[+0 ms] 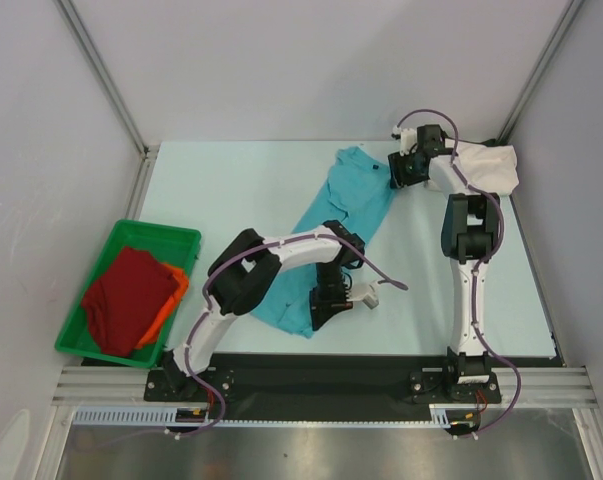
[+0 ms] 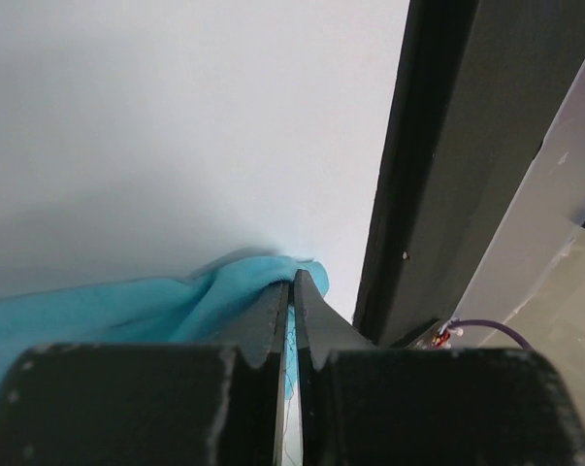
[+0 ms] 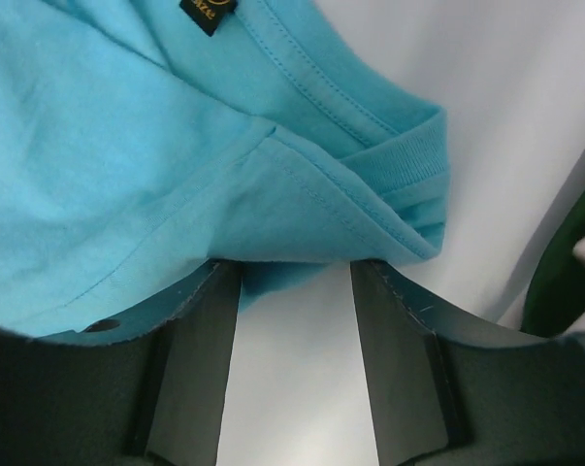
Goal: Fold and stack the t-shirts
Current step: Fold the tshirt
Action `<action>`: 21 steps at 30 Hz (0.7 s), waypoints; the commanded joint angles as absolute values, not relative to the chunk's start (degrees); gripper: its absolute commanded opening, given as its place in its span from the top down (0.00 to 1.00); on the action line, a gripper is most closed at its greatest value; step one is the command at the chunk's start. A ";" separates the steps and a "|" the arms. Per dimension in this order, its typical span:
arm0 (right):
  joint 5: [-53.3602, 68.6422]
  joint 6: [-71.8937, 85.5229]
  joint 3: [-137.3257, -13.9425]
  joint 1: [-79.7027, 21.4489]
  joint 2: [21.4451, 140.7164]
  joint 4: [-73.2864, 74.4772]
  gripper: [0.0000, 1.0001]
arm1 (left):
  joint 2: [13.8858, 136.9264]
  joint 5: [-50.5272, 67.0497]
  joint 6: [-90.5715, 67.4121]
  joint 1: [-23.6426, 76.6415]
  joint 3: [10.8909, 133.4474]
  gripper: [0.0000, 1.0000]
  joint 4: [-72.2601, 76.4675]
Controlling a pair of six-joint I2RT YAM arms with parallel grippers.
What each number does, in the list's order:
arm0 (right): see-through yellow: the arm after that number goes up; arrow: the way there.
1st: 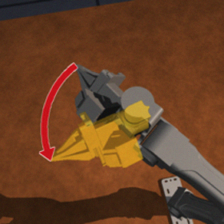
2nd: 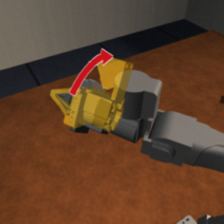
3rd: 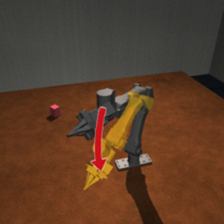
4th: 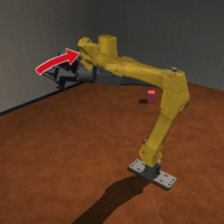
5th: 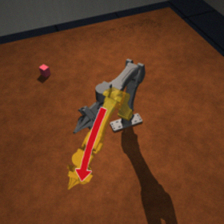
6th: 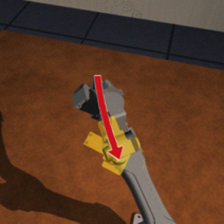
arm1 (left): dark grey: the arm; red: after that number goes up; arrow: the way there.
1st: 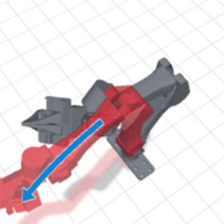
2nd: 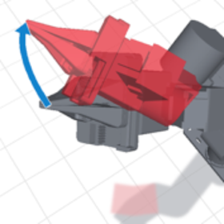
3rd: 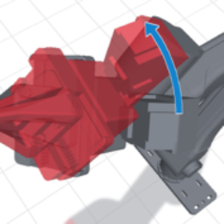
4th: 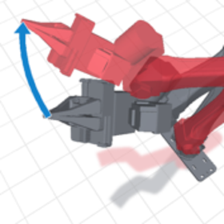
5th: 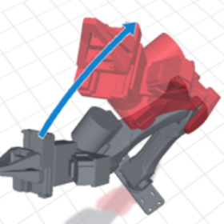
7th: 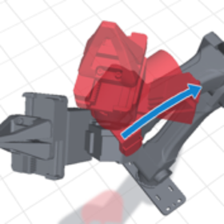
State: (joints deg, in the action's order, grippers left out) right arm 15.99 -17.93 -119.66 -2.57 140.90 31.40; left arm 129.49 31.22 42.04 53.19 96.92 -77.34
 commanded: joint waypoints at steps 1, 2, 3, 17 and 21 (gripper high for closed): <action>16.26 -16.53 -126.28 -3.51 146.68 30.94 0.47 | 131.48 35.59 43.24 54.14 101.68 0.93 -78.75; 16.61 -16.09 -127.69 -3.60 147.73 30.68 0.46 | 132.79 35.68 43.07 54.31 102.65 0.93 -78.66; 16.70 -15.74 -130.84 -4.04 148.53 30.41 0.47 | 133.50 35.94 42.81 54.84 104.57 0.93 -78.40; 18.02 -9.58 -149.05 -9.14 159.61 21.28 0.43 | 139.57 38.58 37.89 59.32 115.92 0.85 -68.21; 18.81 -8.27 -150.20 -9.32 160.57 19.60 0.42 | 140.36 40.60 35.34 60.46 117.86 0.84 -66.45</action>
State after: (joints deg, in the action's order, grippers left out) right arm 17.19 -10.76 -146.82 -8.93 159.35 23.46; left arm 138.78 36.07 36.86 58.78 115.13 -73.32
